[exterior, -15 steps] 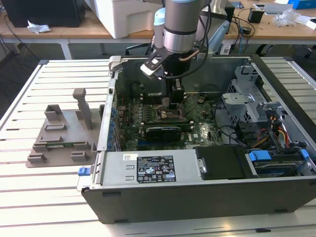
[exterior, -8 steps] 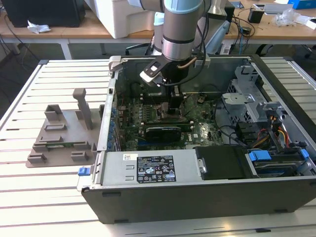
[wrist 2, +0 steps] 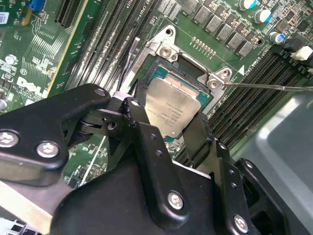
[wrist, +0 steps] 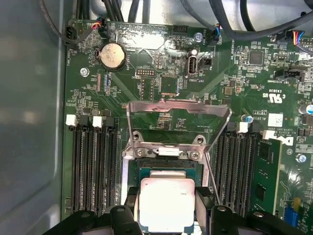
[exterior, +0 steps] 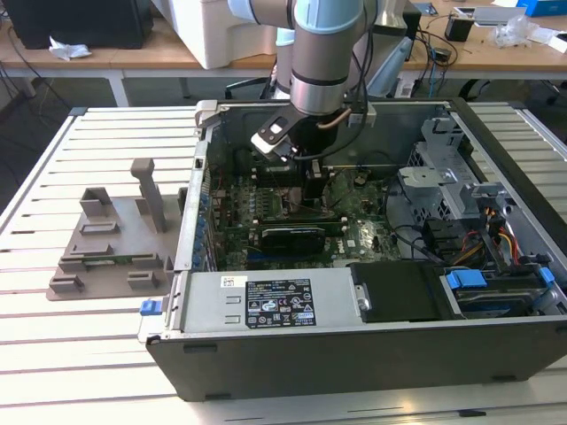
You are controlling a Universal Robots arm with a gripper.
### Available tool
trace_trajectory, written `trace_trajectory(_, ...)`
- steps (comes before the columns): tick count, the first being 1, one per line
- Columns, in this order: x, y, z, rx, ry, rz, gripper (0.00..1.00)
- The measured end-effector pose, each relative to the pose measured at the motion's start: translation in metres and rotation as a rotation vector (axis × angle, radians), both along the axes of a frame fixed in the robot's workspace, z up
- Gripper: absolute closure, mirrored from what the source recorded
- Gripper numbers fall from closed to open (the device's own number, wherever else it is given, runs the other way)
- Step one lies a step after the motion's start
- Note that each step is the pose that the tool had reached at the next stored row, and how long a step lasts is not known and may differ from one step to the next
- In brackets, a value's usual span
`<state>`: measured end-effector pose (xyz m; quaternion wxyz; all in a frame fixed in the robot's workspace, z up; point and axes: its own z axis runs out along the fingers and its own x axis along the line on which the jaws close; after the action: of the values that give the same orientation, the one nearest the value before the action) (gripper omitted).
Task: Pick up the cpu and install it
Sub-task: 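Place the cpu into insertion slot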
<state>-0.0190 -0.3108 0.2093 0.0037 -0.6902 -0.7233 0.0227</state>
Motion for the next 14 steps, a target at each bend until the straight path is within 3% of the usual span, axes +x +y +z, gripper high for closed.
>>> trace_trajectory(14, 0.0007, 0.0008, -0.0066, -0.0001, 0.0001, -0.002, 0.46)
